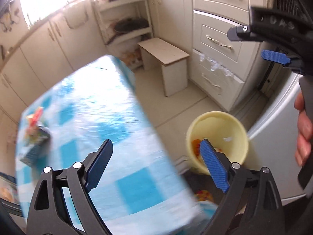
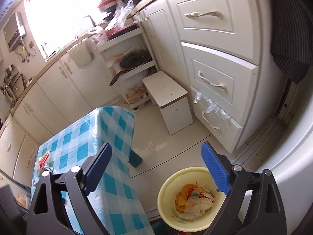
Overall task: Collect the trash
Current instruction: 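Bring both open tools back above the table, then grasp the milk carton with the left tool while the right tool grasps the snack bag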
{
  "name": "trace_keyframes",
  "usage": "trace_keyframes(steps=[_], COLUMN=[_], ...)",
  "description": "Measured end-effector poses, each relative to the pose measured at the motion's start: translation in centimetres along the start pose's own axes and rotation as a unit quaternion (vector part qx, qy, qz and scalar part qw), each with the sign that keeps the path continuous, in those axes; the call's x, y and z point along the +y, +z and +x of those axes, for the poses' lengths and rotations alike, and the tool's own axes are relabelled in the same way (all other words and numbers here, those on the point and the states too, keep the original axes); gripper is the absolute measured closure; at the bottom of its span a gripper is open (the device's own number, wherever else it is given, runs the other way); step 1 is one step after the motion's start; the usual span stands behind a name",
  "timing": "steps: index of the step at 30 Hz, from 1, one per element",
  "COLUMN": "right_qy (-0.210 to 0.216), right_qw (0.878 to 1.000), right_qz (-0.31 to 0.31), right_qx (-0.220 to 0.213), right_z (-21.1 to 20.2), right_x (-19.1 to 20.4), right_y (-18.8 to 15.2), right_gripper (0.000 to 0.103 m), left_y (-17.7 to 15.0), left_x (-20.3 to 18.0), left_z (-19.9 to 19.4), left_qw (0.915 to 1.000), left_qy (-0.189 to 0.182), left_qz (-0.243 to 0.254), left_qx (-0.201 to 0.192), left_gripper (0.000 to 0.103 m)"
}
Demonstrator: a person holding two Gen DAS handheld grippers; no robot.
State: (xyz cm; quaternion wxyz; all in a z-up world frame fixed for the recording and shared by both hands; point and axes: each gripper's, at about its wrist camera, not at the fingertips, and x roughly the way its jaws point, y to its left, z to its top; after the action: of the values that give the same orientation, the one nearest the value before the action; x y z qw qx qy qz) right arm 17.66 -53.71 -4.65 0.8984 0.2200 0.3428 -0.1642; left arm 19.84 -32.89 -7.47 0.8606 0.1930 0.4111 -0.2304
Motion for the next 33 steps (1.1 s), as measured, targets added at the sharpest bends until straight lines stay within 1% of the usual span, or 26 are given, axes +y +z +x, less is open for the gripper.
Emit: trace_keyframes(steps=[3,6,9,10,13,15,18,20,22,23,25,27,28,29,30,32,33], right_qy=[0.008,0.02,0.031,0.035,0.05,0.061,0.079,0.098,0.125,0.14,0.181,0.222,0.241,0.253,0.264,0.279,0.282], right_qw=[1.0,0.998,0.997,0.996,0.994,0.992,0.989,0.984,0.98,0.977,0.97,0.962,0.957,0.953,0.948,0.941,0.939], right_qz=[-0.028,-0.052,-0.074,-0.08,-0.096,-0.106,-0.123,-0.138,-0.144,-0.142,-0.124,-0.092,-0.073,-0.061,-0.05,-0.036,-0.034], right_qx=[0.006,0.007,0.011,0.013,0.018,0.023,0.034,0.046,0.063,0.074,0.101,0.132,0.147,0.158,0.17,0.188,0.194], right_z=[0.4,0.5,0.9,1.1,1.5,2.0,2.9,3.8,4.7,5.3,6.9,8.6,9.6,10.5,11.5,13.2,14.0], right_x=[2.6,5.4,8.1,9.0,11.8,13.7,16.6,18.8,20.6,21.4,23.2,24.6,25.4,26.0,26.8,28.5,29.3], right_y=[-0.4,-0.9,-1.6,-1.9,-2.5,-3.0,-3.9,-4.8,-5.5,-5.7,-6.0,-6.4,-6.5,-6.7,-6.9,-7.4,-7.7], right_gripper=[0.014,0.013,0.012,0.012,0.012,0.012,0.012,0.012,0.012,0.012,0.012,0.012,0.012,0.012,0.012,0.012,0.012], left_y=[-1.4,-3.1,-4.5,-5.0,-6.0,-6.6,-7.7,-8.4,-9.0,-9.2,-9.6,-9.9,-9.9,-9.7,-9.4,-8.7,-8.3], left_x=[3.1,6.2,9.1,9.8,12.3,14.4,18.2,21.2,24.4,26.0,29.6,33.0,34.1,35.3,36.2,37.4,38.0], left_z=[-1.6,-1.8,-1.5,-1.6,-3.0,-3.3,-3.2,-3.2,-2.9,-2.6,-2.2,-1.9,-1.7,-1.5,-1.3,-0.7,-0.2], left_qw=[0.9994,0.9988,0.9986,0.9985,0.997,0.9957,0.9917,0.9871,0.9804,0.9757,0.9623,0.946,0.9411,0.9382,0.9386,0.9431,0.9453], left_qy=[0.033,0.048,0.037,0.037,0.071,0.079,0.079,0.071,0.053,0.045,0.024,0.001,-0.004,-0.006,-0.005,-0.006,-0.012], left_qz=[0.006,-0.008,-0.027,-0.028,-0.029,-0.047,-0.097,-0.139,-0.184,-0.207,-0.264,-0.318,-0.333,-0.342,-0.341,-0.33,-0.324], left_qx=[-0.007,-0.002,0.026,0.028,0.009,0.01,0.029,0.038,0.048,0.054,0.062,0.062,0.059,0.054,0.049,0.041,0.038], left_gripper=[0.012,0.012,0.012,0.012,0.012,0.01,0.01,0.01,0.01,0.01,0.01,0.01,0.01,0.01,0.01,0.01,0.01])
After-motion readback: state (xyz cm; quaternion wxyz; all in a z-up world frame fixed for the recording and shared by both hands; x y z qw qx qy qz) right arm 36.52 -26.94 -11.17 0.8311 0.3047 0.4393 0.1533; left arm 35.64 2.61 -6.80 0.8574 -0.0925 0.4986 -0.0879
